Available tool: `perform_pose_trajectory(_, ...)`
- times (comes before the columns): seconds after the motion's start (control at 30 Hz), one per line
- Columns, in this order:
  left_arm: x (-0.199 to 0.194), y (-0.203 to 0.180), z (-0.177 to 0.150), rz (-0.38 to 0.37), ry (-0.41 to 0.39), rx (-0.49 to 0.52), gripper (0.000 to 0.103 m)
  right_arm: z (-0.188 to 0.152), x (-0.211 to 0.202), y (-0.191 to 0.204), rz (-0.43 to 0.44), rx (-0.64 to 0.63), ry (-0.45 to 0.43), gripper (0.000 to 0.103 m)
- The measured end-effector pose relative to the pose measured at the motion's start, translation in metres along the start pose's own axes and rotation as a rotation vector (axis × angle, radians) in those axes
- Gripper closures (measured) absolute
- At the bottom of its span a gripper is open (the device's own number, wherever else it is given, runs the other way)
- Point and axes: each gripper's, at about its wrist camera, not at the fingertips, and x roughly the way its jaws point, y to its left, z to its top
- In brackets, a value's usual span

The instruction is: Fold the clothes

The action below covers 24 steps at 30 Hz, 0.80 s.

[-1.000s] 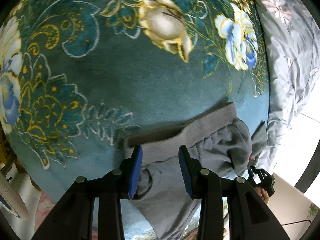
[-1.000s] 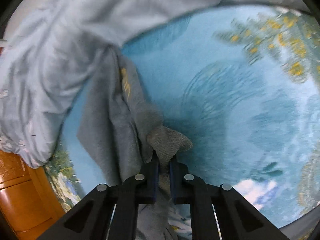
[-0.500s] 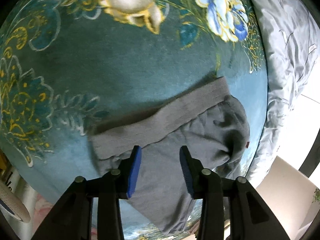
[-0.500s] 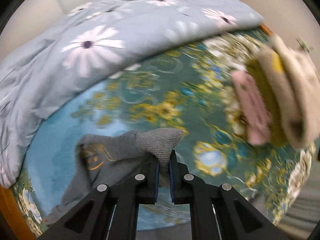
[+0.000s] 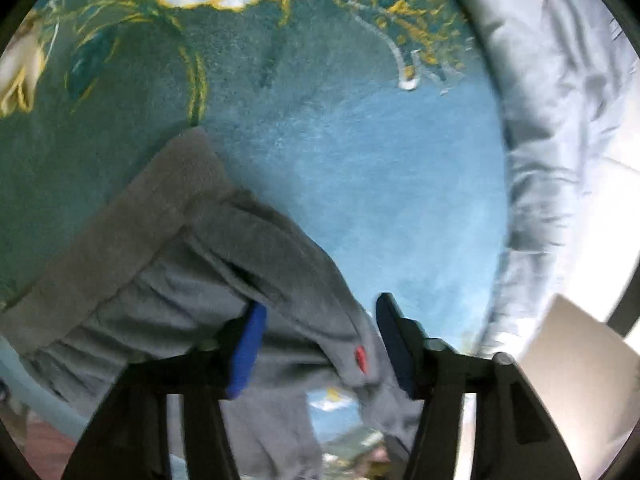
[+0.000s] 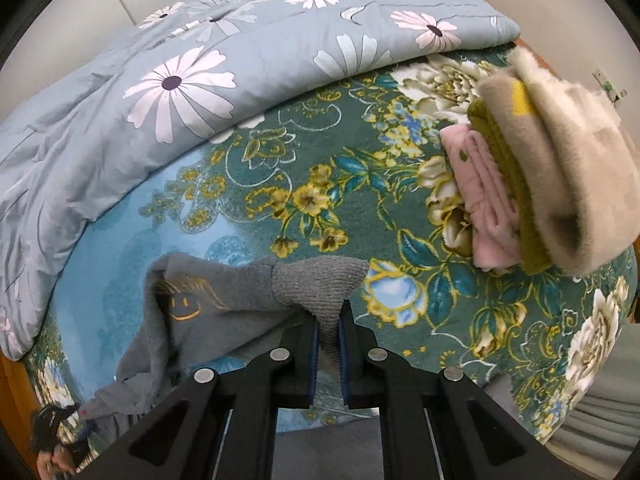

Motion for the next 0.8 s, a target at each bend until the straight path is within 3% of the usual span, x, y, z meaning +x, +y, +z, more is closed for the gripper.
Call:
perform_pose_trajectory(0.03,-0.002,0.002,0.000,0.012,-0.017,-0.006,0.095,-0.003,-0.004,-0.004,-0.002,-0.009,0.001,0.094)
perform_pose_trajectory(0.13,-0.017,0.010,-0.005,0.002,-0.067,-0.014,0.097,-0.013,-0.014,-0.019,-0.008,-0.017,0.017,0.094)
perform_pose_trajectory(0.23,-0.065,0.030,-0.020,-0.158,-0.063,-0.079,0.097,-0.020,-0.033,-0.048,-0.047,-0.038,0.025,0.094)
perform_pose_trajectory(0.33,-0.101,0.034,-0.012,-0.192,-0.121,-0.062,0.097,-0.015,-0.031,-0.072,-0.122,-0.046,0.037,0.094)
perform_pose_trajectory(0.43,-0.079,0.028,0.007,-0.229,-0.058,-0.117,0.097,0.003,0.011,-0.078,-0.124,-0.007,0.107,0.094)
perform_pose_trajectory(0.57,-0.044,0.003,0.019,-0.210,-0.019,-0.160,0.097,0.027,0.067,-0.050,-0.184,-0.054,0.179,0.094)
perform_pose_trajectory(0.67,-0.035,-0.007,0.026,-0.245,-0.002,-0.193,0.097,0.045,0.070,-0.038,-0.209,-0.041,0.099,0.094)
perform_pose_trajectory(0.73,-0.035,-0.013,0.028,-0.233,-0.019,-0.140,0.097,0.055,0.069,-0.034,-0.234,-0.024,0.040,0.093)
perform_pose_trajectory(0.8,-0.029,-0.010,0.030,-0.226,-0.006,-0.103,0.097,0.058,0.080,-0.033,-0.233,-0.016,0.046,0.088)
